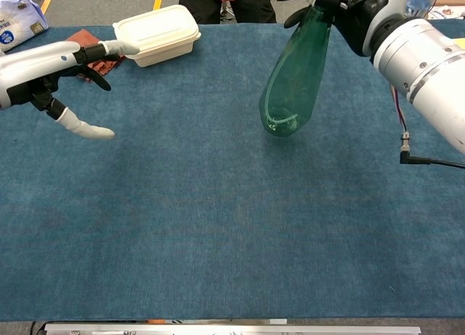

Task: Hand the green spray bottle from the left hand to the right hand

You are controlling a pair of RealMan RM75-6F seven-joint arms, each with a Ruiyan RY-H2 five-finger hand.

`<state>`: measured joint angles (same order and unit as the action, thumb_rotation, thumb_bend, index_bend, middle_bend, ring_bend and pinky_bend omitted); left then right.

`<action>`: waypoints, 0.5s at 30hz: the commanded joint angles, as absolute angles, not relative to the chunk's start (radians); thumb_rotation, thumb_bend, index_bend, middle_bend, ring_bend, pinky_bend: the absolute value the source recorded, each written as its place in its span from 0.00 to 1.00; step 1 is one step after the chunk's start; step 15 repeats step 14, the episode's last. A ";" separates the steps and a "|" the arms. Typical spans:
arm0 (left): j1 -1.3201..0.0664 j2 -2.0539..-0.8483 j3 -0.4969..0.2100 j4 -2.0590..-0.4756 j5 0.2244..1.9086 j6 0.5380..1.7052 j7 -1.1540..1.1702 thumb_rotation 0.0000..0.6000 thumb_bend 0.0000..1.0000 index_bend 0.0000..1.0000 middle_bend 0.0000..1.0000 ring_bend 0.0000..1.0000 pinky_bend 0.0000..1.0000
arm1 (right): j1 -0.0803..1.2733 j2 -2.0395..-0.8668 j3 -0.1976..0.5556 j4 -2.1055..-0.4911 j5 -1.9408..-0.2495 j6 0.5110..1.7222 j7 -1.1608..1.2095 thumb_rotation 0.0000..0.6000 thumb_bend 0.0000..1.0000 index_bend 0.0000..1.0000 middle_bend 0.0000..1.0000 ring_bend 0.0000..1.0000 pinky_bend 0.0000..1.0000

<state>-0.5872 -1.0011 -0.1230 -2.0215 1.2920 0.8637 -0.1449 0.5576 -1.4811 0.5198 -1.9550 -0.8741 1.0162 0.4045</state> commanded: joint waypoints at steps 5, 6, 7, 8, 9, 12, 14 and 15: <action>-0.578 -1.010 -0.111 -2.021 1.313 0.897 -0.113 1.00 0.15 0.00 0.00 0.00 0.23 | 0.547 -1.468 0.514 -1.957 -0.890 1.026 0.421 1.00 0.73 0.51 0.38 0.33 0.50; -0.579 -1.010 -0.110 -2.020 1.313 0.897 -0.111 1.00 0.15 0.00 0.00 0.00 0.23 | 0.547 -1.468 0.513 -1.958 -0.891 1.026 0.423 1.00 0.73 0.51 0.38 0.33 0.49; -0.579 -1.010 -0.108 -2.020 1.313 0.898 -0.110 1.00 0.15 0.00 0.00 0.00 0.23 | 0.547 -1.466 0.513 -1.960 -0.892 1.027 0.425 1.00 0.73 0.50 0.38 0.33 0.49; -0.580 -1.011 -0.108 -2.020 1.313 0.899 -0.109 1.00 0.15 0.00 0.00 0.00 0.23 | 0.547 -1.466 0.513 -1.961 -0.892 1.028 0.427 1.00 0.73 0.50 0.38 0.33 0.49; -0.579 -1.011 -0.107 -2.020 1.314 0.900 -0.108 1.00 0.15 0.00 0.00 0.00 0.23 | 0.547 -1.465 0.513 -1.962 -0.892 1.028 0.428 1.00 0.73 0.50 0.38 0.33 0.49; -0.579 -1.010 -0.106 -2.020 1.314 0.905 -0.108 1.00 0.15 0.00 0.00 0.00 0.23 | 0.547 -1.464 0.511 -1.962 -0.894 1.030 0.433 1.00 0.73 0.51 0.38 0.33 0.49; -0.578 -1.009 -0.105 -2.020 1.314 0.907 -0.109 1.00 0.15 0.00 0.00 0.00 0.23 | 0.548 -1.464 0.510 -1.962 -0.894 1.031 0.436 1.00 0.73 0.51 0.38 0.33 0.49; -0.578 -1.009 -0.105 -2.020 1.314 0.907 -0.109 1.00 0.15 0.00 0.00 0.00 0.23 | 0.548 -1.464 0.510 -1.962 -0.894 1.031 0.436 1.00 0.73 0.51 0.38 0.33 0.49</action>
